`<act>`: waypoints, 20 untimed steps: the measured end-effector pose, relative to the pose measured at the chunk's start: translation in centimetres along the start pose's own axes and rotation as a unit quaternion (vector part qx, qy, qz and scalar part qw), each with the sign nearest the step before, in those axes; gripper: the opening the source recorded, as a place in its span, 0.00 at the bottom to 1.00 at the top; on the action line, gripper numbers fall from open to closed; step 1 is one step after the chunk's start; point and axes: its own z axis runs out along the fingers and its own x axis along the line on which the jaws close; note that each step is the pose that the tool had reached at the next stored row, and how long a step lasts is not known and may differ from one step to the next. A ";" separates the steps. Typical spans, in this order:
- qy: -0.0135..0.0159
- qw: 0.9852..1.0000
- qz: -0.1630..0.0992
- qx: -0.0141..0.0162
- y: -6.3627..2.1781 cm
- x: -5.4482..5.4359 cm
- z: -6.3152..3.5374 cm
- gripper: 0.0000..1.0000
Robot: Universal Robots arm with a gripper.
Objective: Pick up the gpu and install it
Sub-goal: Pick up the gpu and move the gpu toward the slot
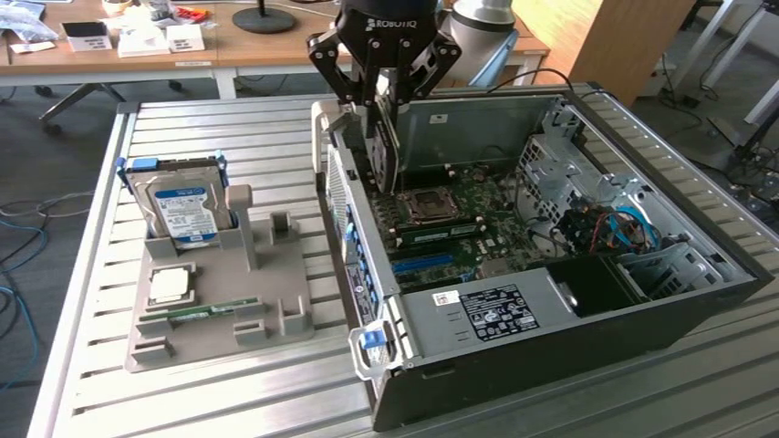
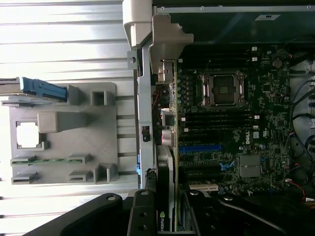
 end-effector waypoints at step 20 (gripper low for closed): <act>0.000 1.000 0.000 0.000 0.22 -1.8 0.06 0.27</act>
